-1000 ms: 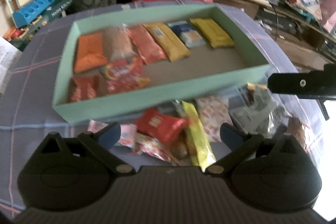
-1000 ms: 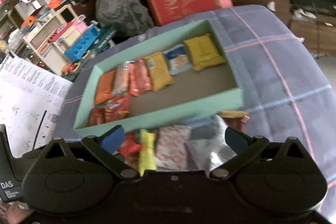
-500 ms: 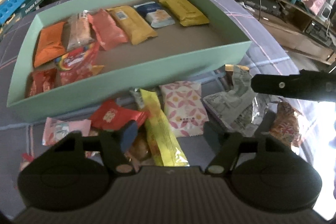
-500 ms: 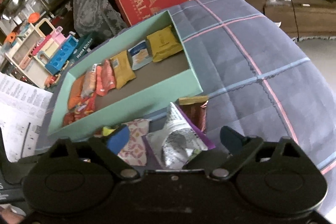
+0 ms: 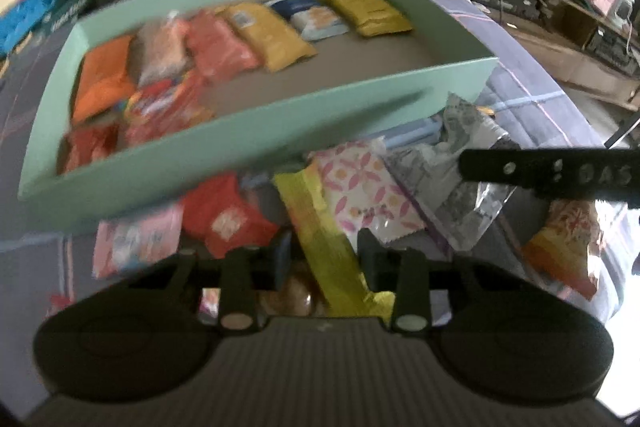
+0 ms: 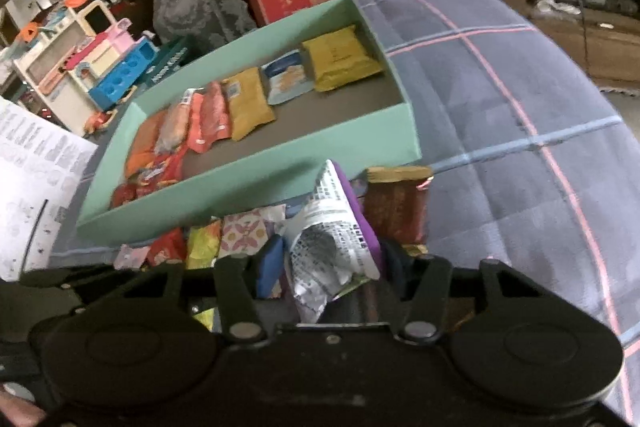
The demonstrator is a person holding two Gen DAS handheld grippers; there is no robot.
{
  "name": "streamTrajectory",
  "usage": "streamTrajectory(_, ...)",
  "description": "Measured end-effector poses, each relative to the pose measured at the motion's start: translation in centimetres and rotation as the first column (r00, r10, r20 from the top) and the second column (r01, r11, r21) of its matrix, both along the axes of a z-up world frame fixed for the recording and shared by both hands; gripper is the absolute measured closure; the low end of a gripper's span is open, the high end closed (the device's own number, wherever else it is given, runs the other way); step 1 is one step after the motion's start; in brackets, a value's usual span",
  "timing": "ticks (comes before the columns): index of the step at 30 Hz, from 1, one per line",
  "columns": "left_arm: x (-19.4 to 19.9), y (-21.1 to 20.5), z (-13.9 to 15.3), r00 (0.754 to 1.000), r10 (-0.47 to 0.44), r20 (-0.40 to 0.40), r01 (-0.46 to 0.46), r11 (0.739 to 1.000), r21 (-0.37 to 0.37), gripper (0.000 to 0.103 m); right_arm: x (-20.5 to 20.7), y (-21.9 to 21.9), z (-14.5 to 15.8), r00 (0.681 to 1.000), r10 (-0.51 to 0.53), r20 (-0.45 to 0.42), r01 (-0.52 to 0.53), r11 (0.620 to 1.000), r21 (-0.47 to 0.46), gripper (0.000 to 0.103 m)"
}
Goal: Organize snacks
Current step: 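Grasp yellow stick packet with left tool while right tool grasps clear zip bag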
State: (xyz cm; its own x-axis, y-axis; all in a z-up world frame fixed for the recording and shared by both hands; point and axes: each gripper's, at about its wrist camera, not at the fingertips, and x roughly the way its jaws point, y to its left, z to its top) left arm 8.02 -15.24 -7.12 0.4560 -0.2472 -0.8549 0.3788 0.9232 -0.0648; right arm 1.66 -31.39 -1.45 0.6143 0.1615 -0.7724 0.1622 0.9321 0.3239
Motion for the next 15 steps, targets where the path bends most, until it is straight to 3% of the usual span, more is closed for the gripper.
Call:
streamTrajectory(5,-0.5,2.5,-0.3,0.998,0.053,-0.032,-0.053,0.998,-0.024,0.067,0.4,0.6,-0.6,0.999,0.028,-0.03,-0.027,0.999,0.018,0.051)
streamTrajectory(9,-0.5,1.9,-0.3,0.999,0.036,-0.035,-0.037,0.999,-0.016,0.065,0.9,0.5,-0.8,0.999,-0.002,-0.035,0.003,0.999,0.036,0.048)
streamTrajectory(11,-0.7,1.2,-0.4,0.999,0.01,-0.031,-0.01,1.0,-0.012,0.069,1.0,0.5,-1.1,0.999,-0.011,-0.04,0.012,0.999,0.036,0.044)
streamTrajectory(12,-0.9,0.9,-0.4,1.0,-0.001,-0.02,0.001,1.0,0.003,0.076,1.1,0.6,-1.5,0.999,-0.017,-0.048,0.019,0.999,0.041,0.043)
streamTrajectory(15,-1.5,0.5,-0.4,1.0,-0.017,0.002,0.017,0.999,0.036,0.08,0.9,1.0,-1.8,0.999,-0.02,-0.03,0.021,1.0,0.021,0.044)
